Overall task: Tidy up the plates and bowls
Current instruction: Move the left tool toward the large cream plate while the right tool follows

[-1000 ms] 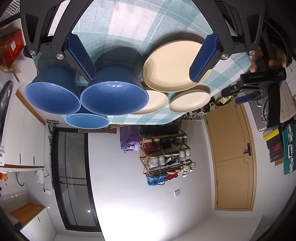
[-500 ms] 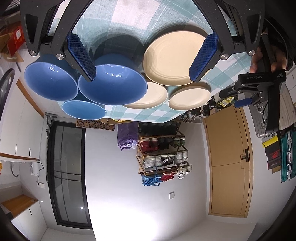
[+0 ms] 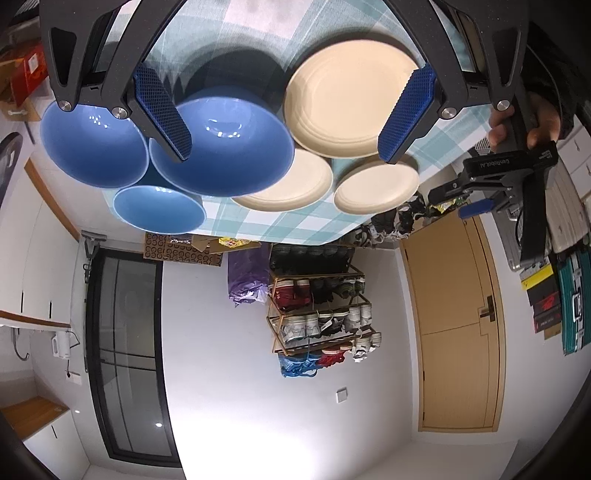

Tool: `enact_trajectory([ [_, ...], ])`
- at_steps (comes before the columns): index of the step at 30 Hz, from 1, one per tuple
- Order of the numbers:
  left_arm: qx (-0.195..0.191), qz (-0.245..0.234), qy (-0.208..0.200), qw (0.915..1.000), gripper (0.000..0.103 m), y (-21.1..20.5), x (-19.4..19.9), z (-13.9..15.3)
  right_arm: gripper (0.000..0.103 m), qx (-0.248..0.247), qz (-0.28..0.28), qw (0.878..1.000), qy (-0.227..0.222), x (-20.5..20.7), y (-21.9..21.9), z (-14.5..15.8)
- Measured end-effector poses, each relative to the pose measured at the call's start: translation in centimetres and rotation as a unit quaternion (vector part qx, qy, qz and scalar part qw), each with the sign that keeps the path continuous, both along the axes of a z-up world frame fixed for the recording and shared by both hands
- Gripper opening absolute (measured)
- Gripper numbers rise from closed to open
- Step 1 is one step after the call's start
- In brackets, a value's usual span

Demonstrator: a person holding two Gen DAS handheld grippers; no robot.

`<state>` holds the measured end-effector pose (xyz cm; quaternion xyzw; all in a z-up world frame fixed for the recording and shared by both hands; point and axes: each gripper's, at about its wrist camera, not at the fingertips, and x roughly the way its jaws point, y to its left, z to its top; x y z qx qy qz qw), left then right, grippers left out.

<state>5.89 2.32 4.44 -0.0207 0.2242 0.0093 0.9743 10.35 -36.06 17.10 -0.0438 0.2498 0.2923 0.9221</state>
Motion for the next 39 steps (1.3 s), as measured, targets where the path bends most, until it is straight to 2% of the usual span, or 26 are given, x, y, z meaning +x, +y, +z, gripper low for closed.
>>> enact_trajectory([
  [4,-0.001,-0.001,-0.006,1.0,0.103,0.1,0.4,0.5,0.103,-0.002,0.002,1.0,0.002,0.9,0.2,0.8],
  [7,0.011,-0.005,-0.013,0.9998,0.103,-0.2,0.8,0.8,0.103,-0.022,0.0,1.0,-0.008,1.3,0.7,1.4],
  [15,0.002,-0.015,-0.011,0.9998,0.103,-0.1,2.2,1.6,0.103,-0.042,0.002,0.999,-0.025,2.4,1.7,3.4],
  [21,0.011,-0.016,-0.006,0.9998,0.103,-0.3,3.4,2.5,0.103,-0.056,-0.001,0.998,-0.03,3.9,2.0,5.4],
  [31,0.026,-0.02,-0.005,0.9995,0.103,-0.6,5.5,3.6,0.103,-0.051,0.002,0.999,-0.014,6.5,2.0,7.4],
  [39,0.017,-0.026,0.01,0.9995,0.103,-0.7,7.9,3.4,0.103,-0.068,0.012,0.998,-0.005,8.2,3.6,7.6],
])
